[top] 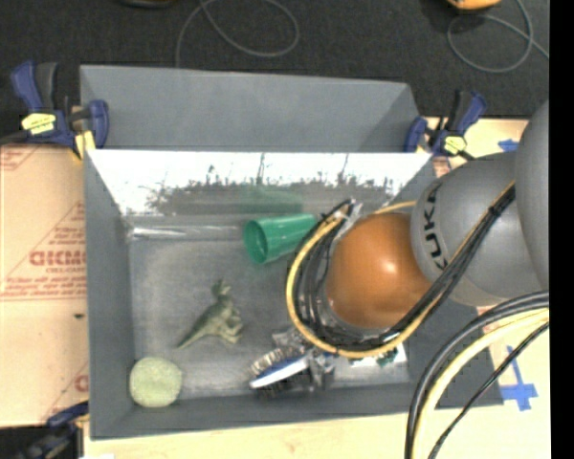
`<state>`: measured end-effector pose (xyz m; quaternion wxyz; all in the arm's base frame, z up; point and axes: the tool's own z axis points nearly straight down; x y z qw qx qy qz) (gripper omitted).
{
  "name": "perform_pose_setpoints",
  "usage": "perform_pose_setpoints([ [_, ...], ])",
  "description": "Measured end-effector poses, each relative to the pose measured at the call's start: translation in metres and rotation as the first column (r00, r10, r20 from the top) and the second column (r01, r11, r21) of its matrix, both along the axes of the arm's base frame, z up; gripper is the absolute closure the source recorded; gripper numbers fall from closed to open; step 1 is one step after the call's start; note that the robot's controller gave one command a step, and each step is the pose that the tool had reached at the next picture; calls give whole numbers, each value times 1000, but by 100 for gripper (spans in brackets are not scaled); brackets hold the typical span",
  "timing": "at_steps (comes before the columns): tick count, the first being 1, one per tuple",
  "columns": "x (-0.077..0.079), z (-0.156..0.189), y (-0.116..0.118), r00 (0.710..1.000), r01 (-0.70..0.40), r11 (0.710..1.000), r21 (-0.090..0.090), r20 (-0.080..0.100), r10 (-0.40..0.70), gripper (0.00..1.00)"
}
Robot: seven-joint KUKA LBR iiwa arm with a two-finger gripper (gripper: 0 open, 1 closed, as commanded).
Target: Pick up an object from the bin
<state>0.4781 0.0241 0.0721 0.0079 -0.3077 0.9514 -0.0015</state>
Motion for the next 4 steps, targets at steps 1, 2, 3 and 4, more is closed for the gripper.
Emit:
perform_pose_setpoints([
  [1,0,0,0,1000,0,1000,0,0,0,100],
  [2,-2,6,0,1000,1,1000,0,-7,-1,100],
  [3,-2,27,0,1000,2,1000,-1,-17,-2,100],
  [4,0,40,0,1000,3,1000,-2,-11,-3,100],
])
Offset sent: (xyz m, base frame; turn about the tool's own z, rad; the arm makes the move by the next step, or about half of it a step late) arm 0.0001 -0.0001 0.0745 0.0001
